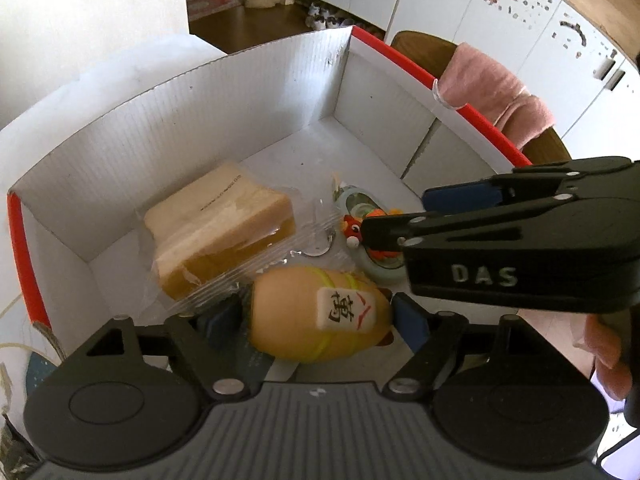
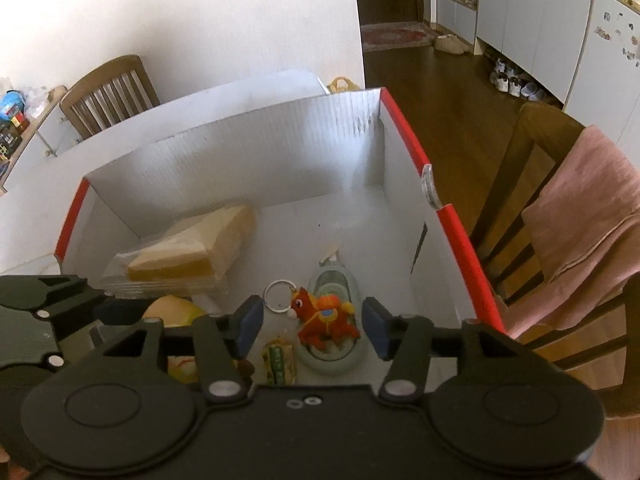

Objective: Organize objects
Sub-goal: 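Open both tools to release the toys into the box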

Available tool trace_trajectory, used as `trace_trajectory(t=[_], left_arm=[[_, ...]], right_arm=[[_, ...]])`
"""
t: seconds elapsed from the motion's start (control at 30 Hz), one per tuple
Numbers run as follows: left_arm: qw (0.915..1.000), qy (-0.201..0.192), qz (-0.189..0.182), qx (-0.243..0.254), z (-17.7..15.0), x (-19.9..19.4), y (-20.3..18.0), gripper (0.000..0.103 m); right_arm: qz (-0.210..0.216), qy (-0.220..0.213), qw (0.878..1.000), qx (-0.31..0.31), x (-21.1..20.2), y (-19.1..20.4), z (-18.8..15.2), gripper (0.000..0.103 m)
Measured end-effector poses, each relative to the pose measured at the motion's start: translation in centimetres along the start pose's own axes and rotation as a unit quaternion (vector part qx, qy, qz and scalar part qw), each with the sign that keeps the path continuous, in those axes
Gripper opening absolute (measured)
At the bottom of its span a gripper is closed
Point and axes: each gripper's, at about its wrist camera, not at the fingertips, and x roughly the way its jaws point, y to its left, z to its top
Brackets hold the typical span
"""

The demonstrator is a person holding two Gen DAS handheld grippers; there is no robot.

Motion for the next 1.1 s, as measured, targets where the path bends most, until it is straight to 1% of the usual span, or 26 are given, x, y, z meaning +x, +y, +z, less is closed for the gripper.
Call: trace_trajectory(t=[0.17, 0.33, 0.47, 0.5, 0.63, 0.7, 0.87, 1.1], left_arm=[[0.9999, -0.012, -0.001, -0.003, -0.6, -0.6, 0.1, 0.082], [0.9995, -0.031, -0.001, -0.004, -1.4, -1.6, 0.2, 0.081], [0.9988, -0.045, -0.009, -0.015, -2.0, -2.7, 0.6, 0.082], [0.9987, -0.048, -0.009, -0.014, -2.1, -2.9, 0.6, 0.084], [0.9979, -0.064, -0.004, -0.009, -3.0, -3.9, 0.5, 0.085], [0.9972, -0.074, 0.0, -0.014, -3.4, -4.4, 0.6, 0.09], [0.995, -0.09, -0.021, -0.038, -4.2, -6.0, 1.3, 0.09], [0.9918, -0.125, -0.021, -0.017, -6.0, -8.9, 1.2, 0.091]], right_arm=[[0.001, -0.01, 1.0, 0.003, -1.0, 0.0, -0.3, 0.063], [0.004, -0.018, 1.0, 0.001, -2.0, 0.1, -0.7, 0.064], [0.006, -0.027, 1.0, 0.0, -2.9, 0.1, -1.0, 0.069], [0.007, -0.029, 1.0, 0.0, -3.2, 0.1, -1.1, 0.07], [0.014, -0.037, 0.999, 0.001, -4.2, 0.3, -1.7, 0.071], [0.018, -0.04, 0.999, -0.001, -4.7, 0.5, -2.0, 0.072], [0.024, -0.05, 0.998, -0.004, -6.1, 1.4, -2.6, 0.075], [0.036, -0.068, 0.997, -0.015, -8.1, 3.3, -3.5, 0.078]])
